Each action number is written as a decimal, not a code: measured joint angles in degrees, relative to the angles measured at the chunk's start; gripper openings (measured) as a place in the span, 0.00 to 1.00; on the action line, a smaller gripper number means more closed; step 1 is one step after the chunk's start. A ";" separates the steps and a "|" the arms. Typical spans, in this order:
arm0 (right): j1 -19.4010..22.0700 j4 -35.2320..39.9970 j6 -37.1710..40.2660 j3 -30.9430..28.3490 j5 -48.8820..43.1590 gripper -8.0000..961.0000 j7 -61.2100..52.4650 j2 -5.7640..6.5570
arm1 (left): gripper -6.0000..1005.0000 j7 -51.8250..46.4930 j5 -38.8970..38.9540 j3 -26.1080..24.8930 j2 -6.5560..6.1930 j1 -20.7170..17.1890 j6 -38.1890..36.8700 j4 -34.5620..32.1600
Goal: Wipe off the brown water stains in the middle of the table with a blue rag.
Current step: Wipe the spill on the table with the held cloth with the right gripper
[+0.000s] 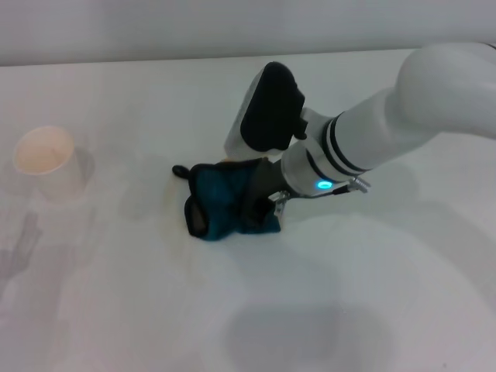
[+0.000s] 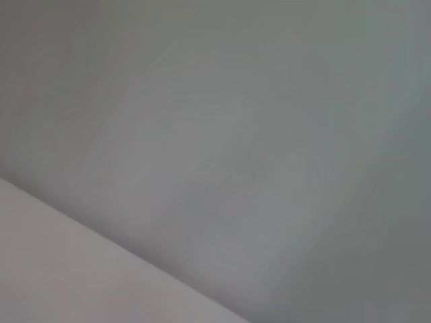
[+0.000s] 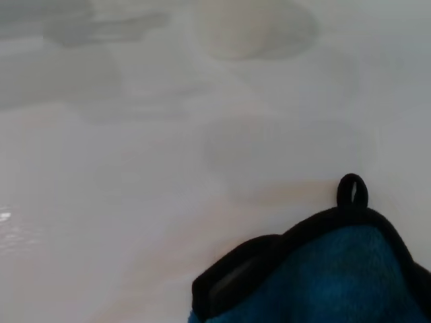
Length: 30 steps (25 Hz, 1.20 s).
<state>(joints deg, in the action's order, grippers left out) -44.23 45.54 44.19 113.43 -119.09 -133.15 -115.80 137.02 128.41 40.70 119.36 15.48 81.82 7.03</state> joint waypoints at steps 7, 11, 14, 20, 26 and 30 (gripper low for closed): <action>-0.66 -3.28 -1.76 -5.21 -4.23 0.06 0.00 0.00 | 0.88 0.00 0.03 0.00 0.00 0.22 0.00 0.00; -0.73 -4.69 -2.04 -9.07 -5.69 0.06 0.00 0.22 | 0.88 0.00 0.65 0.00 0.00 0.25 0.00 0.00; -0.69 -5.73 -1.88 -12.12 -7.49 0.06 0.00 0.22 | 0.88 0.00 0.74 0.00 0.00 0.25 0.00 0.00; -0.23 -7.25 -1.40 -16.26 -8.29 0.06 0.00 0.48 | 0.88 0.00 0.74 0.00 0.00 0.25 0.00 0.00; -0.47 -7.88 -0.09 -17.15 -8.26 0.06 0.00 -0.01 | 0.88 0.00 0.73 0.00 0.00 0.27 0.00 0.00; -0.83 -6.10 0.61 -12.22 -4.89 0.06 0.00 -0.35 | 0.88 0.00 0.72 0.00 0.00 0.31 0.00 0.00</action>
<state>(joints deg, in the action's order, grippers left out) -45.06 39.44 44.80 101.21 -123.98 -133.15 -116.15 137.02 129.13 40.70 119.36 15.79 81.83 7.03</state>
